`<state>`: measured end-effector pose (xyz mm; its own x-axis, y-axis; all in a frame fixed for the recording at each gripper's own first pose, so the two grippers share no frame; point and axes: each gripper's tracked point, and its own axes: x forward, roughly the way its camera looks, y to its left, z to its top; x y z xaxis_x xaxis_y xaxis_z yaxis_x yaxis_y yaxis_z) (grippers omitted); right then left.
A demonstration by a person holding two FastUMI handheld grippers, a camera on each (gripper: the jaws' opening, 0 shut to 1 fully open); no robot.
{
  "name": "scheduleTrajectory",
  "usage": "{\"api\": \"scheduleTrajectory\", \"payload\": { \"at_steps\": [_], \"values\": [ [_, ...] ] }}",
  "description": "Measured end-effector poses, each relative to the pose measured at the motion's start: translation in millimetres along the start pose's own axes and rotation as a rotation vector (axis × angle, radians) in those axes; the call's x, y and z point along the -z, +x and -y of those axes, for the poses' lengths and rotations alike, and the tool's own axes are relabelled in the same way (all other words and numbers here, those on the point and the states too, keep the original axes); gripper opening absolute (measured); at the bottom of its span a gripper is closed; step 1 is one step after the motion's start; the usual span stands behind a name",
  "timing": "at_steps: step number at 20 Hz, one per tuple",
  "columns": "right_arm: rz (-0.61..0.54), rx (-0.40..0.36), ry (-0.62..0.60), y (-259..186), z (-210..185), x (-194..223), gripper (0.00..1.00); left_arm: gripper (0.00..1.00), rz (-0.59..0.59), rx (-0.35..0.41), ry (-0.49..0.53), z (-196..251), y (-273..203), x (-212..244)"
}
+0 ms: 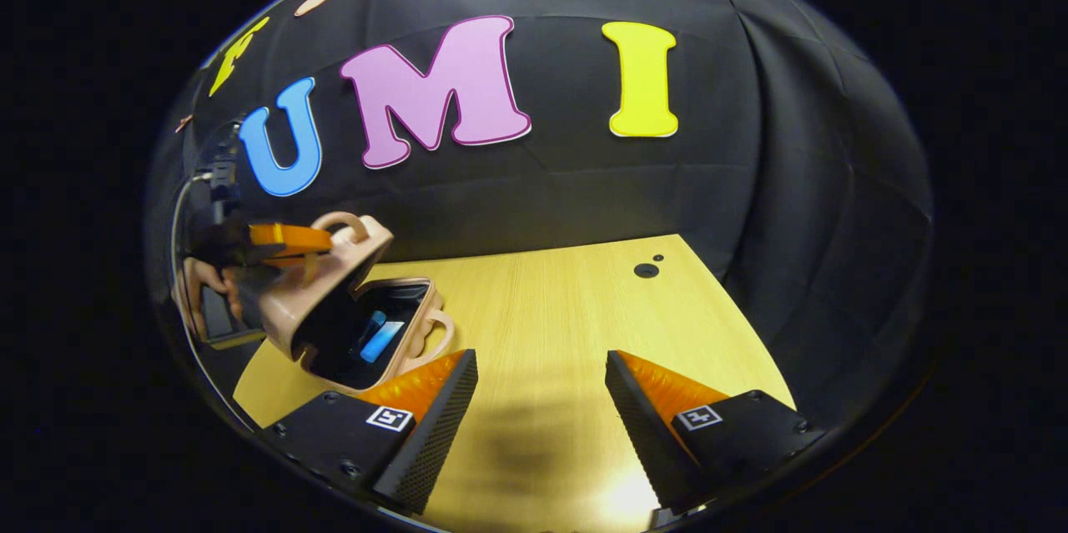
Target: First open the suitcase, pack the skin care products into it, and then close the suitcase.
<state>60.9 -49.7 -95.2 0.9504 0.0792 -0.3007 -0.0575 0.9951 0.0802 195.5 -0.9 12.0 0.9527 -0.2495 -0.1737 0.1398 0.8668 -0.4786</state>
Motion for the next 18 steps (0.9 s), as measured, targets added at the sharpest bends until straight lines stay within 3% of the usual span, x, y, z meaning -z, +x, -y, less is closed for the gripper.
{"api": "scheduleTrajectory", "payload": {
  "at_steps": [2,5,8,9,10,12,14,15,16,18],
  "values": [
    [0.01,-0.022,0.008,1,6,-1,0.98,0.07,-0.061,-0.049,-0.005,5,25,40],
    [0.027,-0.043,0.007,-1,10,-4,0.98,0.09,-0.138,-0.128,0.072,8,50,75],
    [0.045,-0.04,0.011,-1,12,-9,0.98,0.16,-0.197,-0.167,0.069,8,54,81],
    [0.051,-0.033,0.018,-2,12,-10,0.98,0.24,-0.193,-0.169,0.071,9,55,81],
    [0.056,-0.026,0.027,-3,11,-12,0.98,0.21,-0.177,-0.173,0.097,11,55,77],
    [0.07,-0.011,0.032,-6,8,-14,0.98,0.35,-0.153,-0.121,0.124,29,53,78],
    [0.073,0.016,0.023,-9,3,-14,0.98,0.56,-0.148,-0.07,0.107,43,37,81],
    [0.082,0.031,0.023,-13,-1,-16,0.98,0.84,-0.143,-0.05,0.097,50,25,81],
    [0.097,0.039,0.021,-17,-7,-19,0.98,0.9,-0.125,-0.029,0.089,56,11,77],
    [0.104,0.061,0.003,-26,-21,-15,0.98,0.94,-0.072,0.023,0.075,69,-23,65]
  ]
}}
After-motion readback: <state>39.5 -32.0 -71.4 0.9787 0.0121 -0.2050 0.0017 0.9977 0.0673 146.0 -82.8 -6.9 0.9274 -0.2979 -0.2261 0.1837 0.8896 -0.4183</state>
